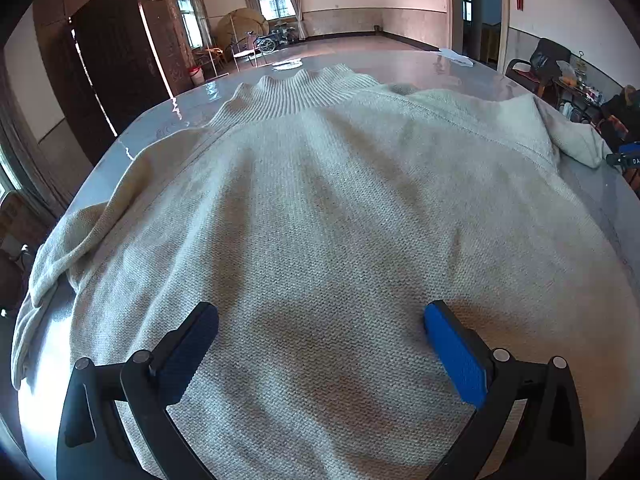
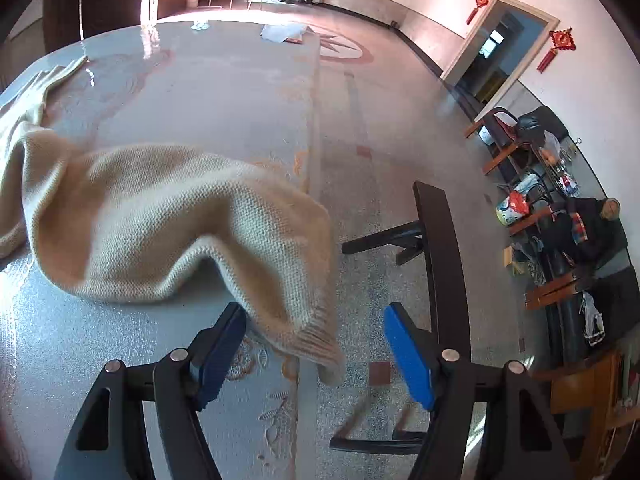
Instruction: Fold clothes
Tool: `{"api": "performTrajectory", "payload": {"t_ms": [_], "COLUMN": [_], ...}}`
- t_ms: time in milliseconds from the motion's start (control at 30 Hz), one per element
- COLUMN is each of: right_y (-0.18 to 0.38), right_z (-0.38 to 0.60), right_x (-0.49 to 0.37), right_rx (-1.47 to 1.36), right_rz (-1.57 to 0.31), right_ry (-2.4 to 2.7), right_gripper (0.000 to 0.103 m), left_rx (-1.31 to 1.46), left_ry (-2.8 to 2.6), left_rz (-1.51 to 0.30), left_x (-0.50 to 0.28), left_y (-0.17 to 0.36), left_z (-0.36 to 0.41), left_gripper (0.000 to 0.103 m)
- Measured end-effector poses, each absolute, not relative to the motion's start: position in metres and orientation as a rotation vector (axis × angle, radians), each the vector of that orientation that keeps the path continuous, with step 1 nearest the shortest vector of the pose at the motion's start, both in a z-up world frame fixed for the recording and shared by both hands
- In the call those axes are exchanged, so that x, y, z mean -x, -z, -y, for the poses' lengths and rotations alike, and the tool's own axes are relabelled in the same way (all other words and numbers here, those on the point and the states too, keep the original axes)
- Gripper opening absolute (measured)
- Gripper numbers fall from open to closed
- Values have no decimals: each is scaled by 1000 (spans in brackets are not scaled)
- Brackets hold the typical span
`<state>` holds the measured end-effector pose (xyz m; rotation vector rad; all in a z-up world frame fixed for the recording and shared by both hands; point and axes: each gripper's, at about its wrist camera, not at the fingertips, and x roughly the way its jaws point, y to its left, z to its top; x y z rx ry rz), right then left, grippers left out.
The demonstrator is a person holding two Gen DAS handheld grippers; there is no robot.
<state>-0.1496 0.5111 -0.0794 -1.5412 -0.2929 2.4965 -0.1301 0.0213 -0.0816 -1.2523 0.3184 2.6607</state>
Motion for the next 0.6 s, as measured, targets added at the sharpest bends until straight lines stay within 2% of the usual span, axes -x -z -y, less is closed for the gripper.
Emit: {"api": "performTrajectory", "payload": {"t_ms": [33, 67, 100, 133, 267, 433, 533, 600], "right_y": [81, 82, 81, 80, 54, -15, -48, -59], "right_z": [-514, -518, -523, -525, -529, -544, -564, -579], "right_x": [152, 155, 158, 160, 151, 118, 112, 125], "right_rx": [1545, 1551, 1567, 1581, 1565, 1528, 1552, 1531], "right_rz": [252, 201, 114, 77, 69, 25, -140, -169], "right_ry": [-2520, -2542, -2553, -2536, -2589, -2721, -2763, -2720], "right_gripper": [62, 33, 13, 10, 9, 9, 9, 10], "left_rx": [1250, 1251, 1253, 1256, 1269, 1289, 1296, 1296], "left_ry": [-2663, -2663, -2660, -2657, -2641, -2621, -2614, -2614], "left_rz": [-324, -323, -316, -308, -267, -213, -194, -193], "left_x": [130, 130, 130, 131, 132, 134, 134, 134], "left_y": [82, 82, 82, 82, 83, 84, 85, 85], "left_z": [-22, -22, -21, -20, -15, -10, -9, -9], "left_gripper": [103, 103, 103, 103, 103, 103, 103, 103]}}
